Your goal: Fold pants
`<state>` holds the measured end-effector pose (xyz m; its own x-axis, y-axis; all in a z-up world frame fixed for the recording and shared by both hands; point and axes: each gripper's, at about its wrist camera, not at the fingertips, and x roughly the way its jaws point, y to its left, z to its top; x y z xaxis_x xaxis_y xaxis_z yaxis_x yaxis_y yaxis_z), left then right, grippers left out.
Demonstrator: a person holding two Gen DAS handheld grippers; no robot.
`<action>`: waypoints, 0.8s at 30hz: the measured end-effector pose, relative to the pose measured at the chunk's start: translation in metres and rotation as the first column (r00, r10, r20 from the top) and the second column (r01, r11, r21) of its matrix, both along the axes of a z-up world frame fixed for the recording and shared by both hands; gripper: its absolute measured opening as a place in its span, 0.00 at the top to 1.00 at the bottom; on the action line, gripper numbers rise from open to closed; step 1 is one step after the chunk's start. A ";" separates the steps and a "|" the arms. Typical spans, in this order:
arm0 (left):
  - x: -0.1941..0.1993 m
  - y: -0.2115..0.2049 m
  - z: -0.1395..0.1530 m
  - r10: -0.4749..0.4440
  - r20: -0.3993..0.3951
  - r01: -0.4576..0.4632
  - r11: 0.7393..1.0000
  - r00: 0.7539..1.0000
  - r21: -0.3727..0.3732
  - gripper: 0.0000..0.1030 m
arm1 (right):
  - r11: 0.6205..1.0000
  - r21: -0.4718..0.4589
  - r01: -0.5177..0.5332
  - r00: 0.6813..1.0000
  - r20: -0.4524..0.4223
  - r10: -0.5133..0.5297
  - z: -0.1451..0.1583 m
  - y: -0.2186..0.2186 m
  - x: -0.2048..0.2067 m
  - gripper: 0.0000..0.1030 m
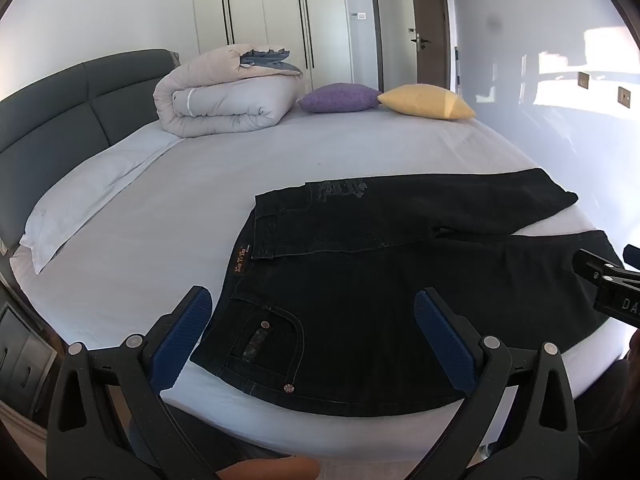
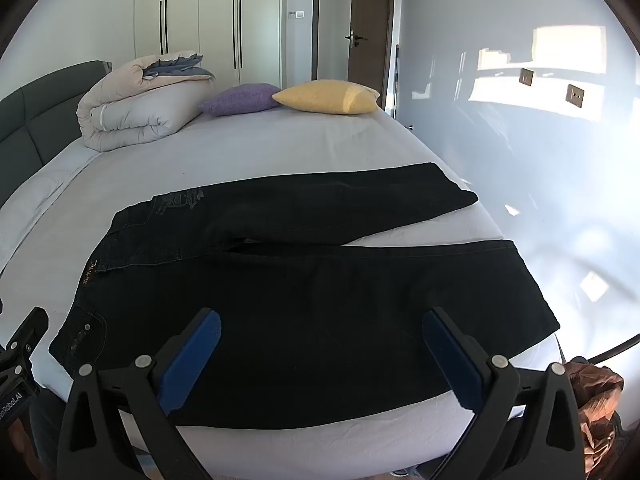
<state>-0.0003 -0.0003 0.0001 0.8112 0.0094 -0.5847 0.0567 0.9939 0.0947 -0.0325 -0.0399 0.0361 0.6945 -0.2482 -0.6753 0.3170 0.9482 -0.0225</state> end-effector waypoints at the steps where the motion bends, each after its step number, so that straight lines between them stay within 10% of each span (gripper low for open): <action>1: 0.000 0.000 0.000 0.002 0.001 -0.002 1.000 1.000 0.000 0.00 | 1.000 0.000 0.000 1.000 0.000 0.000 0.000 0.000 0.000 0.00; 24: -0.001 0.000 -0.001 0.000 -0.014 0.000 1.000 1.000 -0.007 0.00 | 1.000 -0.002 -0.003 1.000 -0.009 0.003 -0.002 0.003 0.002 0.00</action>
<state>-0.0012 -0.0005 -0.0006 0.8028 0.0049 -0.5962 0.0582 0.9945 0.0866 -0.0304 -0.0369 0.0338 0.6896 -0.2469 -0.6808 0.3136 0.9492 -0.0266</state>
